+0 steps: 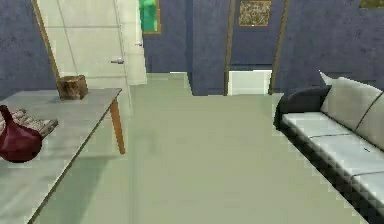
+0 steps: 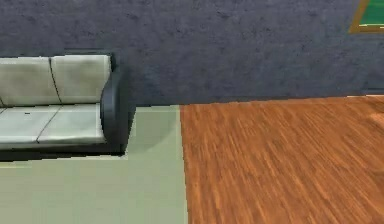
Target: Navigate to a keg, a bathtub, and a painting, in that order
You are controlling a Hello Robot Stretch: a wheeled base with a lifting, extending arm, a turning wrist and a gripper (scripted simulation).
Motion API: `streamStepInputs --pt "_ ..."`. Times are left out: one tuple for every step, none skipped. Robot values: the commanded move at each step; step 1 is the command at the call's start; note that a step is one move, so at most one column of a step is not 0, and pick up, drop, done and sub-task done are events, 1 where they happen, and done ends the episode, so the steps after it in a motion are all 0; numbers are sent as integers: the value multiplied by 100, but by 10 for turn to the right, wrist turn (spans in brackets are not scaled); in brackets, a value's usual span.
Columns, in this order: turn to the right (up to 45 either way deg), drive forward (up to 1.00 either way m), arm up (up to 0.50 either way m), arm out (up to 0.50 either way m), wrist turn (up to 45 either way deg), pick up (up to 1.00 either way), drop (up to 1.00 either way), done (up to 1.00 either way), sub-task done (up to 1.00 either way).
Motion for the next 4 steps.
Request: streamStepInputs --pt "0 100 0 0 0 0 0 0 0" --pt "0 100 0 0 0 0 0 0 0" --pt "0 100 0 0 0 0 0 0 0" --pt "-450 0 0 0 0 0 0 0 0"
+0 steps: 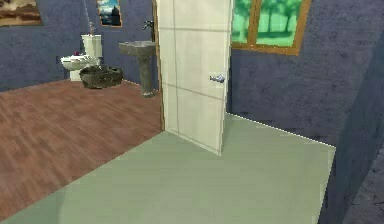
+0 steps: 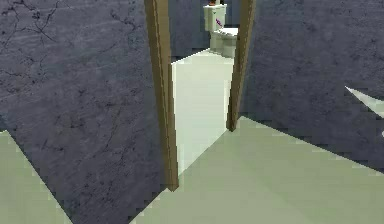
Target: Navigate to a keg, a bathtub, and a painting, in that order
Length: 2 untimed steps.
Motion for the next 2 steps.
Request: streamStepInputs --pt "-120 0 0 0 0 0 0 0 0" --pt "0 90 0 0 0 0 0 0 0"
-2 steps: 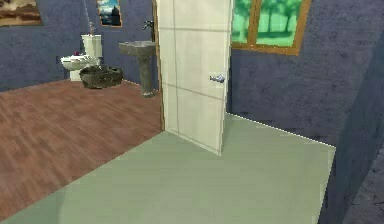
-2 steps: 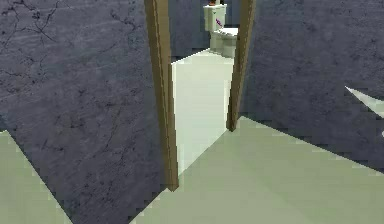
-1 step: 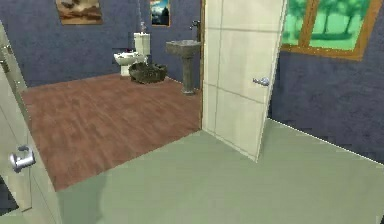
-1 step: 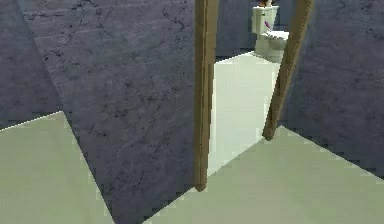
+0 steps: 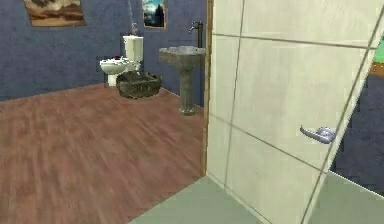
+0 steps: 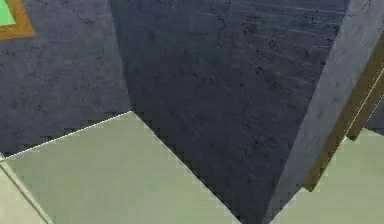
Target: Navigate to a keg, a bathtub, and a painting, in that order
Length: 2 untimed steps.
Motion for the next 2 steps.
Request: streamStepInputs --pt "-450 0 0 0 0 0 0 0 0" --pt "0 5 0 0 0 0 0 0 0"
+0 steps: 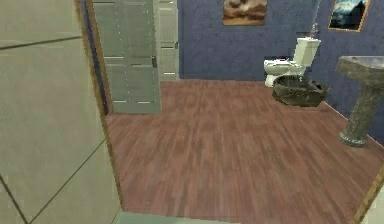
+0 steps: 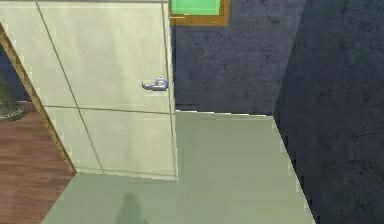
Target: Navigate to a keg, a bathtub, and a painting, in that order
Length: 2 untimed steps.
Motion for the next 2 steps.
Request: streamStepInputs --pt "180 0 0 0 0 0 0 0 0" --pt "0 100 0 0 0 0 0 0 0"
